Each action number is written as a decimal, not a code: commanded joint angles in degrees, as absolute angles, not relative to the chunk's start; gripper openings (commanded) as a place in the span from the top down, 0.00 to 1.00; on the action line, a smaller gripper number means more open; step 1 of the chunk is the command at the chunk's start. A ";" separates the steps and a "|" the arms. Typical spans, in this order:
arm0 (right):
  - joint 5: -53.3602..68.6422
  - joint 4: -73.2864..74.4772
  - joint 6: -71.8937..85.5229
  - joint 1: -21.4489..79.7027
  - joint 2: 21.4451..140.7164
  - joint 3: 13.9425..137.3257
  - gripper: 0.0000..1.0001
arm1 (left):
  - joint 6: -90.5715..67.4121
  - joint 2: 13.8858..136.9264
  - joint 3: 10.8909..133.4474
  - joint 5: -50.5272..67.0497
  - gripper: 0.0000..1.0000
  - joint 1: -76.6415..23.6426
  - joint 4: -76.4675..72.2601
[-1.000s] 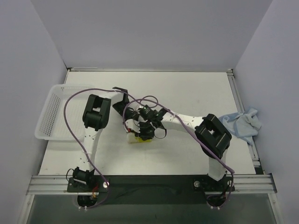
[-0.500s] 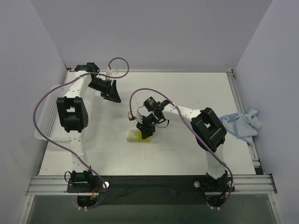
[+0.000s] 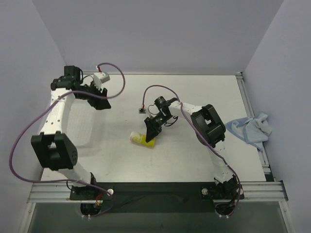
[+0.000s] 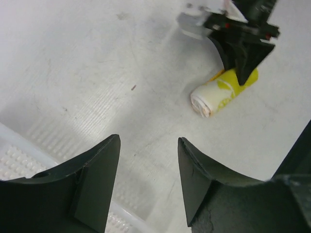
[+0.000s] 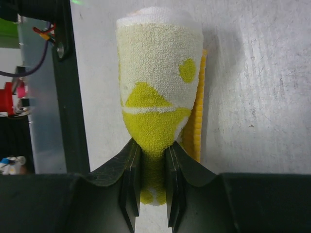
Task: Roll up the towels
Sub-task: Roll the towel, then place the rolled towel into the container
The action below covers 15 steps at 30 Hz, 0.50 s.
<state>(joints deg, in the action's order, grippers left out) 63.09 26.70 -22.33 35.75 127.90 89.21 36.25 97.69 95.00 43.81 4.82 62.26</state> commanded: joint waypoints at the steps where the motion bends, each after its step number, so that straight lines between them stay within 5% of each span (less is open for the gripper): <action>1: 64.60 31.38 -19.43 35.60 132.00 90.52 1.00 | 55.87 87.04 86.34 39.47 0.39 0.45 59.24; 6: 67.85 31.82 -16.79 34.28 134.73 92.37 1.00 | 68.63 74.02 65.77 36.39 0.33 -13.49 53.71; 15: 68.29 32.25 -17.23 33.49 135.79 92.02 1.00 | 71.55 78.74 57.84 32.53 0.33 -29.96 41.41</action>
